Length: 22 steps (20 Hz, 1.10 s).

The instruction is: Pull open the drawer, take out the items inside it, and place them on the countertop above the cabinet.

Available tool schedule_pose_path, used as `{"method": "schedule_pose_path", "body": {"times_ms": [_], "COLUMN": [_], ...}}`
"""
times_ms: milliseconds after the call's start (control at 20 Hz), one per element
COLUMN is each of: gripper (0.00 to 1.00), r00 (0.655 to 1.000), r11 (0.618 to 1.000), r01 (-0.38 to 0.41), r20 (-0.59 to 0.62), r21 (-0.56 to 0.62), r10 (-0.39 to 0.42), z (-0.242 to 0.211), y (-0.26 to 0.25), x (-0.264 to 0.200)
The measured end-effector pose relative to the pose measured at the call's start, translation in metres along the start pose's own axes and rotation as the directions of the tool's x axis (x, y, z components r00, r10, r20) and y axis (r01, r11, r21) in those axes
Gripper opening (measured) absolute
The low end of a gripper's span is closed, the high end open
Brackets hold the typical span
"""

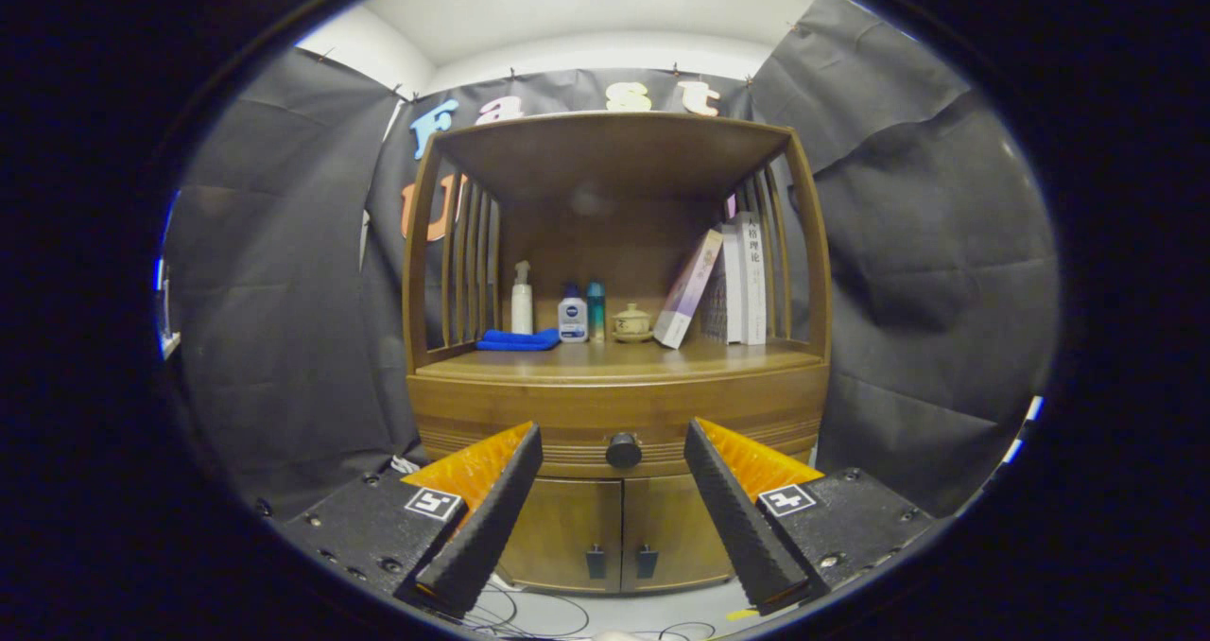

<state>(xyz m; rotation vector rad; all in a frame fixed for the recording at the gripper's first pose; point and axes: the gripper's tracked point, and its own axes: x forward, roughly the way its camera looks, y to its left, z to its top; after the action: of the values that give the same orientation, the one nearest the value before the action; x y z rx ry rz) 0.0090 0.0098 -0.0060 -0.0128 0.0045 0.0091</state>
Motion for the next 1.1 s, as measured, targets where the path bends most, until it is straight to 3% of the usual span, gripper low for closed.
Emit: {"method": "schedule_pose_path", "body": {"times_ms": [850,1050,1100], "gripper": [0.99,0.99,0.92], "r00": [0.991,0.99,0.99], "r11": [1.0,1.0,1.0], "r01": [0.01,0.025,0.028], "r20": [-0.133,-0.141,-0.142], "r21": [-0.02,-0.005,0.006], "r10": [-0.012,-0.025,-0.026], "z": [-0.08,-0.087,-0.087], "y": [-0.013,-0.018,-0.017], "x": [0.153,0.168,0.17]}}
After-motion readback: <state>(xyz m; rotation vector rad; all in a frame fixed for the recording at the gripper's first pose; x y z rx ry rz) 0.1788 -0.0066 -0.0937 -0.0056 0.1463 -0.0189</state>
